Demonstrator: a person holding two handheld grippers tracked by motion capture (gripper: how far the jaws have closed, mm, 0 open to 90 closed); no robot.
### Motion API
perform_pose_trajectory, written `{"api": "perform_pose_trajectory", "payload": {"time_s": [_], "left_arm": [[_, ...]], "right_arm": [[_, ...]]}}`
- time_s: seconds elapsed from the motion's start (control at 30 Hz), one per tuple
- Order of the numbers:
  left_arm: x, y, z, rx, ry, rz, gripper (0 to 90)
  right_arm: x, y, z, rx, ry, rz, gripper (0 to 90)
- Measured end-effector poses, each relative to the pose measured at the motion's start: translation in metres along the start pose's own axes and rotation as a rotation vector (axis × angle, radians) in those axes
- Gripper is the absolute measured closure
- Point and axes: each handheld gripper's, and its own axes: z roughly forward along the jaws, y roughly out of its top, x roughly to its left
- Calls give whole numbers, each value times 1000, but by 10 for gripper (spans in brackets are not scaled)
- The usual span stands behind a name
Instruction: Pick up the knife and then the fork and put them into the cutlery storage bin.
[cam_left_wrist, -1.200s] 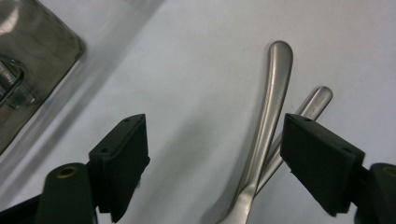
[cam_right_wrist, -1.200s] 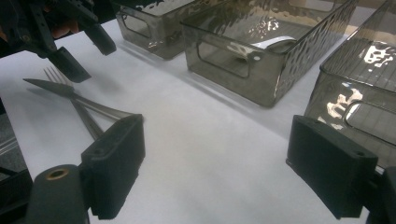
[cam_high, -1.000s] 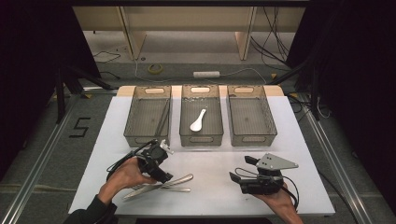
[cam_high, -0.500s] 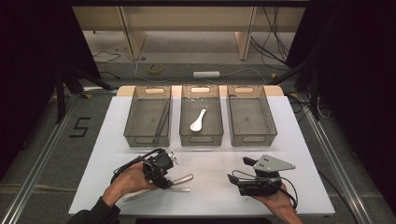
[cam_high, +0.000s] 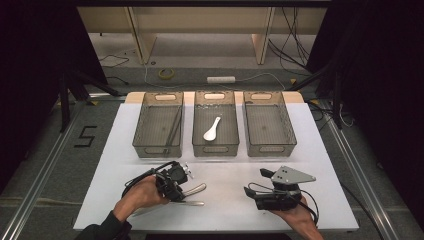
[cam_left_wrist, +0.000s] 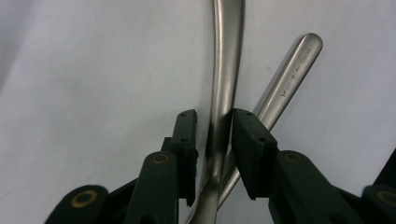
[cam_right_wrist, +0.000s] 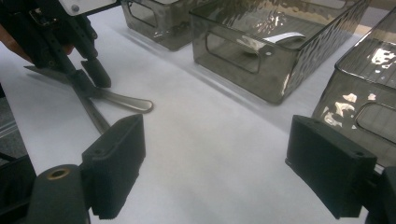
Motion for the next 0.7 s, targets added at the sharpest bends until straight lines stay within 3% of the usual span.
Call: {"api": "perform_pose_trajectory", "payload": {"time_s": [0.1,0.2,0.43,0.6,0.7], "left_arm": [[1,-1,2,40,14,-2,699],[0,-1,2,37,14,-16,698],[-3,0,2,46,28,11,721],[-4,-1,2,40,23,40,791],[-3,-2,2,34,10,29,797]], "right_arm": [[0,0,0,-2,1,1,204],[0,0,0,-2,-1,1,205],[0,0,-1,1,-5,0,205],[1,0,0,1,-5,-1,206],[1,0,0,1,-3,0,207]]}}
